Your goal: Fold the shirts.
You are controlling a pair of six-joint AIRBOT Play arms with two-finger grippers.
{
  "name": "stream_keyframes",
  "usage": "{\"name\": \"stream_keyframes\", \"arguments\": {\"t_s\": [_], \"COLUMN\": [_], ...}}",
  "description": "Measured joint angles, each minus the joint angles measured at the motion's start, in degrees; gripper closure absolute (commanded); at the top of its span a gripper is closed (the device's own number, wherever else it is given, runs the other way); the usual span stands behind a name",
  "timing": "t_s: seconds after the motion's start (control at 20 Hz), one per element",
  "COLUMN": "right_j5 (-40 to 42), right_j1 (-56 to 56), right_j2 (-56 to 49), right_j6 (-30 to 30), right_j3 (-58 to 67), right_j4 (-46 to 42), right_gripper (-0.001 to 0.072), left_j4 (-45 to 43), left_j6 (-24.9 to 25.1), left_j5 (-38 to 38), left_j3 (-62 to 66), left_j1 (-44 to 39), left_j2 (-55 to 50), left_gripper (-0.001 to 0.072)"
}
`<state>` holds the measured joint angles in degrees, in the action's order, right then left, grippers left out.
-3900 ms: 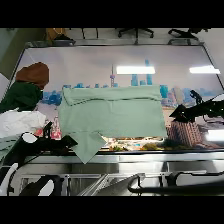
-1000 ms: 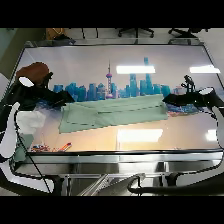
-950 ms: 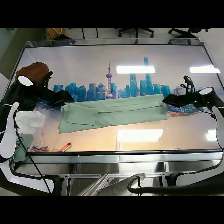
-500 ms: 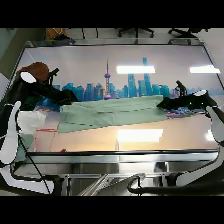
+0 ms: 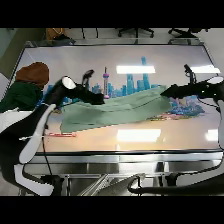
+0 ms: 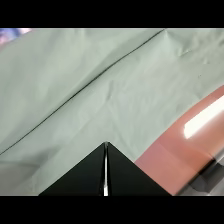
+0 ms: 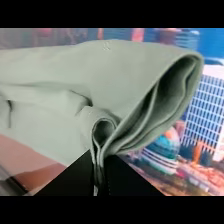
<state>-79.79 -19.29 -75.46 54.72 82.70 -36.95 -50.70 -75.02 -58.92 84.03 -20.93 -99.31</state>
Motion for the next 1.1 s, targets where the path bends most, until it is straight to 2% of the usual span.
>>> {"name": "stream_keyframes", "arguments": {"t_s": [0.15,0.3,0.45,0.6,0.7,0.8,0.95,1.1], "right_j5": [-4.61,-8.48,-10.40,-11.41,-11.54,-11.67,-10.49,-4.46], "right_j1": [-0.52,-0.79,-0.96,-0.98,-0.94,-0.79,1.40,9.94], "right_j2": [5.27,10.16,13.92,15.21,15.37,15.30,14.84,13.81], "right_j6": [3.06,5.33,6.21,6.62,6.82,6.86,7.06,7.06], "right_j3": [2.97,5.03,5.86,6.14,6.21,6.23,6.19,5.42], "right_j4": [0.20,0.35,0.11,0.00,0.00,0.44,3.76,6.86], "right_gripper": [0.0691,0.0691,0.0691,0.0691,0.0691,0.0691,0.0691,0.0690], "left_j4": [0.83,1.22,1.29,2.19,5.27,11.04,22.99,33.14], "left_j6": [-1.11,-3.96,-6.75,-8.57,-7.74,-4.72,0.22,2.99], "left_j5": [5.97,8.31,7.61,5.20,1.57,-4.17,-15.10,-21.46], "left_j3": [5.16,14.73,25.20,31.28,32.46,32.65,32.70,32.76], "left_j1": [-8.11,-13.99,-17.75,-18.62,-17.11,-13.40,-4.31,5.92], "left_j2": [-8.04,-16.72,-24.09,-26.64,-24.94,-20.61,-11.02,-0.81], "left_gripper": [0.0695,0.0695,0.0695,0.0695,0.0695,0.0695,0.0695,0.0695]}}
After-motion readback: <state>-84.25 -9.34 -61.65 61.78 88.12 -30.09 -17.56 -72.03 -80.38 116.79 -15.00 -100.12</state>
